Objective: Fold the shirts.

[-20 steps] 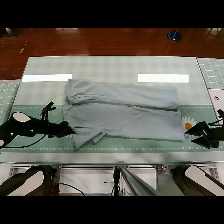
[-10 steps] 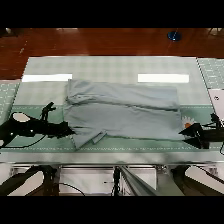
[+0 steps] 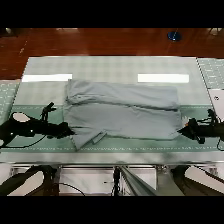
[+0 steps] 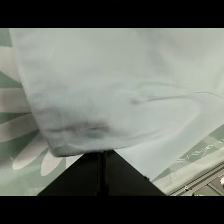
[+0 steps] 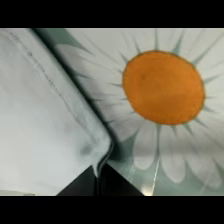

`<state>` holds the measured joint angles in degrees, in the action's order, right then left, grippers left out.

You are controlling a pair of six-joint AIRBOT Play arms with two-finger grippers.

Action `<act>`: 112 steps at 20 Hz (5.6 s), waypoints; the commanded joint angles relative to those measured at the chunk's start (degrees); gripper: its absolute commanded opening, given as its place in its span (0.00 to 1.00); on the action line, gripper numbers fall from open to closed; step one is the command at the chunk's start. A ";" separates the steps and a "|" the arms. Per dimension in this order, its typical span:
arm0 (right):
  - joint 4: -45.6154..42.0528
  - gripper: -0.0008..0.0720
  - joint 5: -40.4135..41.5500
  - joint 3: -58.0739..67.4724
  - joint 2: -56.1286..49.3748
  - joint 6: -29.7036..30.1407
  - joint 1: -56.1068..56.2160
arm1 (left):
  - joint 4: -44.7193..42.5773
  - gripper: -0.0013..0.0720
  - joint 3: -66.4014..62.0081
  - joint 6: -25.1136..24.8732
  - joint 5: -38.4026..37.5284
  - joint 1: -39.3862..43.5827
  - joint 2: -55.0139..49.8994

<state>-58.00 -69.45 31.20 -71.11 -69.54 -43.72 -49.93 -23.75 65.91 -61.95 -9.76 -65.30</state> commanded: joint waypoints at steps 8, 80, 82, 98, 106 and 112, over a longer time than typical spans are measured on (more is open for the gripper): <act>23.10 0.03 -2.97 10.14 16.24 4.98 0.39 | 2.73 0.07 -22.95 -0.72 -4.85 0.09 5.38; 11.91 0.83 -11.13 45.88 -29.70 1.49 8.26 | 15.61 0.65 -58.69 -5.16 -2.67 -1.27 -23.54; 12.11 0.83 -10.86 45.88 -31.69 1.51 8.83 | 15.61 0.65 -58.69 -5.16 -2.73 -1.27 -23.54; 15.06 0.03 -2.27 46.73 -28.76 -0.46 20.57 | 15.72 0.11 -58.69 -4.79 -5.20 2.36 -23.54; 13.94 0.03 -8.20 48.78 -15.52 -2.21 20.57 | 15.69 0.07 -58.69 6.56 2.86 21.00 -24.79; 13.84 0.03 -12.13 48.78 -9.25 -2.45 20.57 | 15.69 0.07 -58.69 13.09 6.93 33.66 -30.71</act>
<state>-44.05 -79.90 79.94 -83.46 -71.66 -23.14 -34.22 -82.37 75.59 -57.39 18.22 -93.27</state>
